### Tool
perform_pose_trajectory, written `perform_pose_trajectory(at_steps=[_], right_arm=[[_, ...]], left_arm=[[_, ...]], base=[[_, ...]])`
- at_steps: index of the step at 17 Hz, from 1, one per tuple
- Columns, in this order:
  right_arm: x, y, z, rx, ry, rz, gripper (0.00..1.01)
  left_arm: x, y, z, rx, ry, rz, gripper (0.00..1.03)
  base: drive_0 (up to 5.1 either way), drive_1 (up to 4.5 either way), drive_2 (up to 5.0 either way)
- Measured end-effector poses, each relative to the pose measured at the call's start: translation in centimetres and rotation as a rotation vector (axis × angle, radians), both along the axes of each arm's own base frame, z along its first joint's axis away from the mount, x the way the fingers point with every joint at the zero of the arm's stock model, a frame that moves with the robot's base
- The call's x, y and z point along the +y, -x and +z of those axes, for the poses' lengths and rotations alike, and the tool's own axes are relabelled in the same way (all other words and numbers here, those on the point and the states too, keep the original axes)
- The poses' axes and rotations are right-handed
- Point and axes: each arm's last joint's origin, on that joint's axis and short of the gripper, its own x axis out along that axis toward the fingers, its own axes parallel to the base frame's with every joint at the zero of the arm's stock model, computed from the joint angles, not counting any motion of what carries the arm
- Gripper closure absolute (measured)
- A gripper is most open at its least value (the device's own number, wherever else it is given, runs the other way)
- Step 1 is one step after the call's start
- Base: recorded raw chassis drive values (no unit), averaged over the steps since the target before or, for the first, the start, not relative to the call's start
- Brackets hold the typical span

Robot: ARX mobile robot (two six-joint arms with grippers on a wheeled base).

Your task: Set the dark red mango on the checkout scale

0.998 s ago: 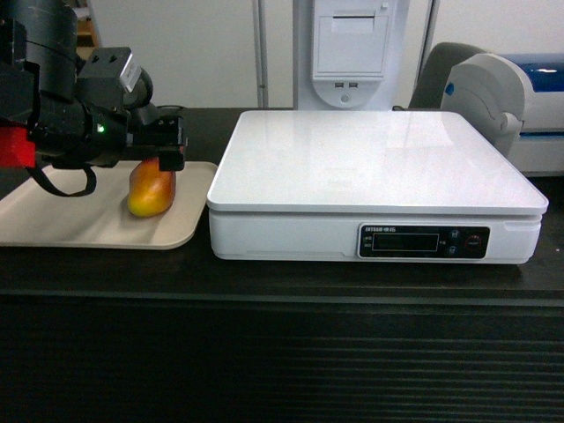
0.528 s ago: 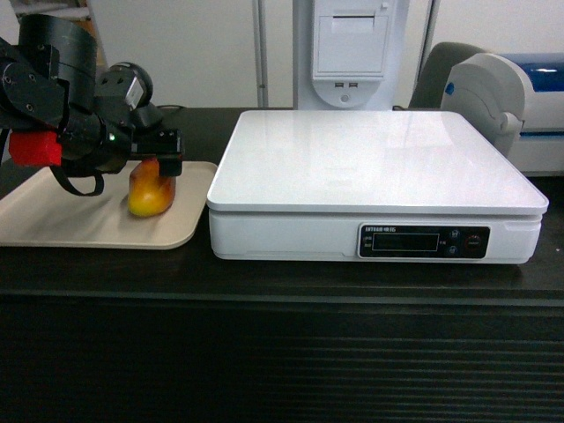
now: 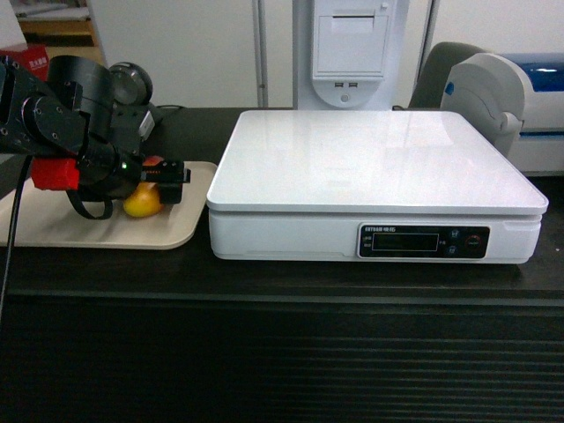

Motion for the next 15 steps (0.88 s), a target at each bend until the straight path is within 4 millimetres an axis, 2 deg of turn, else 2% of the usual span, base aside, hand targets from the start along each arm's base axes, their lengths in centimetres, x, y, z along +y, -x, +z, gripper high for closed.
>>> perform_pose_trajectory(at_steps=[2, 4, 6, 8, 9, 11, 12, 15], right_arm=[[0.0, 0.0, 0.0, 0.0, 0.0, 0.0, 0.03], [0.0, 0.0, 0.0, 0.0, 0.0, 0.0, 0.03], [0.0, 0.0, 0.0, 0.0, 0.0, 0.0, 0.03], [0.0, 0.0, 0.0, 0.0, 0.0, 0.0, 0.03], [0.0, 0.0, 0.0, 0.0, 0.0, 0.0, 0.03], [0.0, 0.0, 0.0, 0.0, 0.0, 0.0, 0.03], [0.0, 0.0, 0.0, 0.0, 0.0, 0.0, 0.03], [0.0, 0.0, 0.0, 0.0, 0.0, 0.0, 0.03]], left_arm=[[0.2, 0.6, 0.1, 0.001, -0.005, 0.0, 0.41], [0.4, 1.5, 1.1, -0.009, -0.011, 0.0, 0.44], [0.3, 2.3, 3.9, -0.082, -0.024, -0.009, 0.44], [-1.0, 3.3, 8.5, -0.189, -0.032, -0.029, 0.44], [-2.1, 3.9, 10.2, -0.228, -0.03, -0.05, 0.44], [-6.3, 5.7, 12.9, -0.286, -0.01, -0.134, 0.44], [-8.5, 6.3, 13.3, -0.296, 0.002, -0.18, 0.44], [-14.5, 7.8, 12.9, -0.269, 0.022, -0.278, 0.44]], base=[[0.0, 0.0, 0.0], [0.0, 0.0, 0.0], [0.0, 0.0, 0.0], [0.0, 0.0, 0.0], [0.0, 0.0, 0.0], [0.0, 0.0, 0.0], [0.0, 0.0, 0.0], [0.0, 0.0, 0.0]])
